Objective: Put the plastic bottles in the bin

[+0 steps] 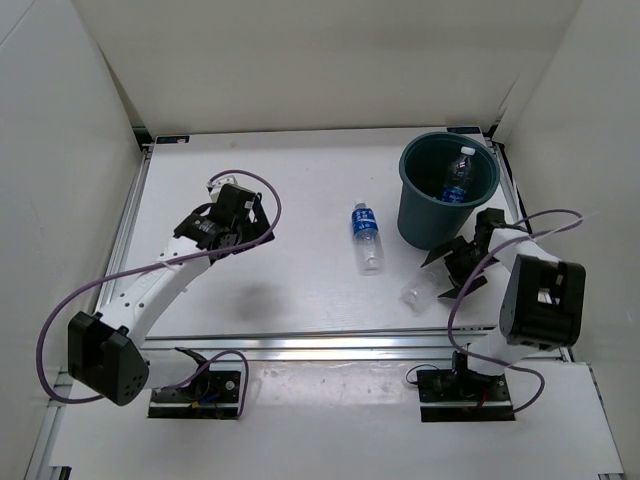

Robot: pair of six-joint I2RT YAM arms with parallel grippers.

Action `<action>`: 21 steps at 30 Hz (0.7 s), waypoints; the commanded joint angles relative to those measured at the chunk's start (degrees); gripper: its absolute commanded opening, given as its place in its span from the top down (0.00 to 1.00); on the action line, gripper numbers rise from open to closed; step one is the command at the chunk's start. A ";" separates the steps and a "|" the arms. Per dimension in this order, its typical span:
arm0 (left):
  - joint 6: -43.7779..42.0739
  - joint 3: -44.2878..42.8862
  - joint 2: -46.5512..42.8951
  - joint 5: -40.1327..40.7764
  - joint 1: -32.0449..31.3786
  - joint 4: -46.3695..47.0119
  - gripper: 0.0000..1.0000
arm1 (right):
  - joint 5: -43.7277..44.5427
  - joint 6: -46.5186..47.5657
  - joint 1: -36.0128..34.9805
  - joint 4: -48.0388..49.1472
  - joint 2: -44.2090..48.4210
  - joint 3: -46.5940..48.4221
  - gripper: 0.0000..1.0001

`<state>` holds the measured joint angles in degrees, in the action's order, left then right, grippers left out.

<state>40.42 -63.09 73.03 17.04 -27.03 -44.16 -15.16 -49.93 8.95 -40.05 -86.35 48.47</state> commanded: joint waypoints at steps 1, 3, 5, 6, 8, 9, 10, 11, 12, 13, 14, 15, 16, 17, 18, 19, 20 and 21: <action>-0.43 -0.63 -0.27 -0.78 0.48 -1.36 0.00 | 2.68 2.73 -0.07 2.35 -6.62 2.77 0.11; -0.96 -1.85 0.35 -1.39 0.48 -1.37 0.00 | 3.55 3.78 -0.68 1.22 -8.74 4.87 0.33; -1.49 -2.38 1.67 -1.92 0.48 -1.37 0.00 | 4.96 4.49 -0.69 -1.25 -9.37 5.58 0.53; -1.49 -2.39 1.67 -1.92 0.48 -1.37 0.00 | 4.96 4.49 -0.69 -2.04 -8.84 5.58 0.59; -1.49 -1.69 2.38 -1.92 0.48 -1.37 0.00 | 4.96 5.11 -0.69 -5.55 -5.60 5.58 0.71; -0.88 -1.69 2.38 -1.92 0.48 -0.50 0.00 | 4.96 5.11 -1.82 -7.04 -3.67 4.98 0.74; -0.87 -1.08 2.38 -1.92 0.48 0.47 0.00 | 3.83 5.11 -2.53 -8.62 1.13 4.97 0.76; -0.87 -1.07 2.38 -1.40 0.48 1.09 0.00 | 2.95 4.50 -3.40 -12.55 3.96 4.97 0.77; -0.35 -0.55 2.38 -1.39 0.48 1.88 0.00 | 1.64 3.97 -5.15 -14.94 6.95 5.93 0.79; 0.35 0.15 2.38 -1.39 0.48 4.41 0.00 | -0.47 3.97 -5.69 -17.40 12.81 7.42 0.80; 0.36 0.68 2.38 -4.53 1.01 6.52 0.00 | -3.27 3.97 -5.70 -22.30 15.39 13.09 0.84; 0.36 2.34 2.38 -6.73 1.01 8.81 0.00 | -2.34 3.97 -5.70 -24.70 17.59 17.67 0.84; 0.97 3.14 2.38 -8.76 1.01 10.74 0.00 | -0.59 4.84 -5.70 -26.98 20.05 23.02 0.85; 0.97 3.67 3.25 -10.43 1.01 13.81 0.00 | 1.43 5.80 -5.70 -29.97 20.08 29.08 0.85; 0.97 4.89 3.25 -13.06 1.01 15.41 0.00 | 4.06 6.77 -5.70 -30.69 18.77 41.67 0.85; 0.97 5.60 3.86 -14.04 1.01 17.07 0.00 | 10.09 8.43 -5.70 -30.70 17.28 47.71 0.85; 0.97 6.31 3.87 -15.09 -0.12 18.92 0.00 | 13.02 9.14 -5.70 -31.31 15.26 53.78 0.85; 0.45 6.83 3.87 -17.19 -0.13 21.55 0.00 | 15.14 10.11 -5.70 -31.31 10.98 59.23 0.85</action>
<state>40.91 -57.71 76.95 7.01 -26.41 -31.44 -9.10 -43.64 3.03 -65.58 -71.18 96.36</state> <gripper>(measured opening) 0.998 0.593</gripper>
